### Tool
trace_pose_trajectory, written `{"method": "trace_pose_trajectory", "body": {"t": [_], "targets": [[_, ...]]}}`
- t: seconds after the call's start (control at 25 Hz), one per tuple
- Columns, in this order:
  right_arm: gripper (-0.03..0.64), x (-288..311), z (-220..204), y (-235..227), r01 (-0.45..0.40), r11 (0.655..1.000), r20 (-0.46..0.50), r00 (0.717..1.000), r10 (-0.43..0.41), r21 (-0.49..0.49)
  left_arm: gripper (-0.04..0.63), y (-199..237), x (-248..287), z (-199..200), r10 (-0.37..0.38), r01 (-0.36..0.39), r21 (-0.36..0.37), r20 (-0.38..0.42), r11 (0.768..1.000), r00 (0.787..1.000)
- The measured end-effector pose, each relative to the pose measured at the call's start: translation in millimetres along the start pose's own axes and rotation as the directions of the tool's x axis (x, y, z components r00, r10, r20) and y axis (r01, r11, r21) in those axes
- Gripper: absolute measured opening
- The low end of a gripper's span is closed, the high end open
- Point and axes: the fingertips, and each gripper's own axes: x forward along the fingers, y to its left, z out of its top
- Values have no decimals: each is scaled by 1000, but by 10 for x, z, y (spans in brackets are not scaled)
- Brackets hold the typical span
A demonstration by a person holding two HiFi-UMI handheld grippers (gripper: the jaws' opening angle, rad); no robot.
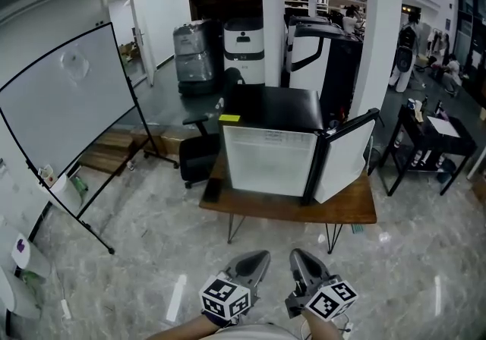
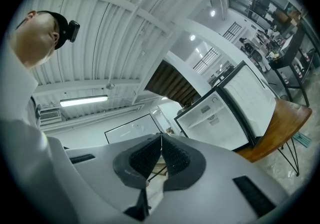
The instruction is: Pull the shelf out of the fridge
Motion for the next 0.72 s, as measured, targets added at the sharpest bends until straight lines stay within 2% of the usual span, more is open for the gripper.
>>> {"method": "trace_pose_trajectory", "body": {"t": [0.28, 0.48, 0.72], "targets": [[21, 60, 9, -179, -23, 998, 15, 1000, 23, 58, 8, 18, 70, -101, 26, -26, -11, 2, 1000, 1000], [21, 352, -26, -335, -9, 996, 8, 1000, 9, 84, 8, 339, 235, -58, 36, -36, -36, 4, 999, 999], [21, 965, -9, -618, 28, 995, 33, 999, -32, 94, 8, 915, 573, 131, -7, 7, -27, 13, 1000, 1000]]}}
